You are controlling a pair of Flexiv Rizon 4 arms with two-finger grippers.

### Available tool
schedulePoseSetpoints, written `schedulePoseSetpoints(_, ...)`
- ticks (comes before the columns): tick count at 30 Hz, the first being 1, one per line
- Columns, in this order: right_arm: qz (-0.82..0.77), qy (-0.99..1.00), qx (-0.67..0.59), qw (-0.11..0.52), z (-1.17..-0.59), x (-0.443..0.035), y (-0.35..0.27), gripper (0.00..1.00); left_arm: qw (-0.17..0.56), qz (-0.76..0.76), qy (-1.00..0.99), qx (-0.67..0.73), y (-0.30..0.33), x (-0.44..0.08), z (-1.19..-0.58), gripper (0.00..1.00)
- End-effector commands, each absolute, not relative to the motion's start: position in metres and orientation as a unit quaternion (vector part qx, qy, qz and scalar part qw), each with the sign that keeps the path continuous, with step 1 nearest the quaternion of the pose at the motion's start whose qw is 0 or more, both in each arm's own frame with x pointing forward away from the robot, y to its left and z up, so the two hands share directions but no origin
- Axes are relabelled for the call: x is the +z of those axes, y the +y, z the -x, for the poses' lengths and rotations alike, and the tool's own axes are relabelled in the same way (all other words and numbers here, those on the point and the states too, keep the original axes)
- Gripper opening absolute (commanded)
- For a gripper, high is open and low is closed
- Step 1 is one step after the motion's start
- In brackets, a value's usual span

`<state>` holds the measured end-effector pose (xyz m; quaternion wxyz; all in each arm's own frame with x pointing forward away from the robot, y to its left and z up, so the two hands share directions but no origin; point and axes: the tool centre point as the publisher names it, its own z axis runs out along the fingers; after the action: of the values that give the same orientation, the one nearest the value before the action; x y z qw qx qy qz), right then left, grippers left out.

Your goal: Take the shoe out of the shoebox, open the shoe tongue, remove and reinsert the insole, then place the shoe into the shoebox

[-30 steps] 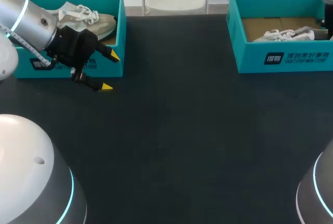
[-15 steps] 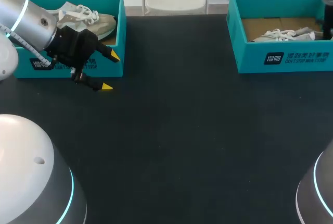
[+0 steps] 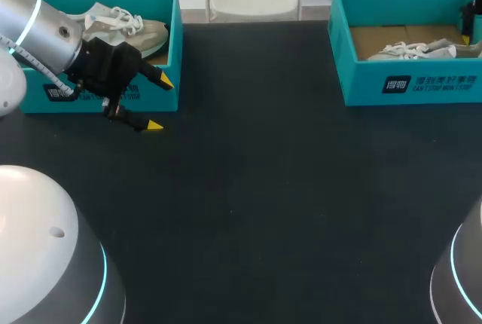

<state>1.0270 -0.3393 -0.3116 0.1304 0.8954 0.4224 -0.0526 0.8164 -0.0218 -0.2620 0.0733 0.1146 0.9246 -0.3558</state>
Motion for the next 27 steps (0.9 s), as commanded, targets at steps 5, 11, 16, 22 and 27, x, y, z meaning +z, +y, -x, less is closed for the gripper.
schedulePoseSetpoints(5, -0.891, 0.429, -0.037, 0.146, -0.996, -0.269, -0.324, 0.98, 0.074, -0.115, 0.925, -0.355, -0.021, -0.262, -0.816, 1.00)
schedulePoseSetpoints(11, -0.888, 0.429, -0.028, 0.163, -0.982, -0.237, -0.289, 1.00, 0.074, -0.115, 0.925, -0.355, -0.021, -0.262, -0.816, 1.00)
schedulePoseSetpoints(16, -0.879, 0.444, -0.011, 0.174, -0.971, -0.212, -0.251, 1.00, 0.074, -0.115, 0.925, -0.355, -0.021, -0.262, -0.816, 1.00)
schedulePoseSetpoints(22, -0.861, 0.489, 0.014, 0.141, -0.945, -0.186, -0.205, 1.00, 0.074, -0.115, 0.925, -0.355, -0.021, -0.262, -0.816, 1.00)
schedulePoseSetpoints(27, -0.826, 0.555, 0.005, 0.100, -0.914, -0.176, -0.184, 1.00, 0.074, -0.115, 0.925, -0.355, -0.021, -0.262, -0.816, 1.00)
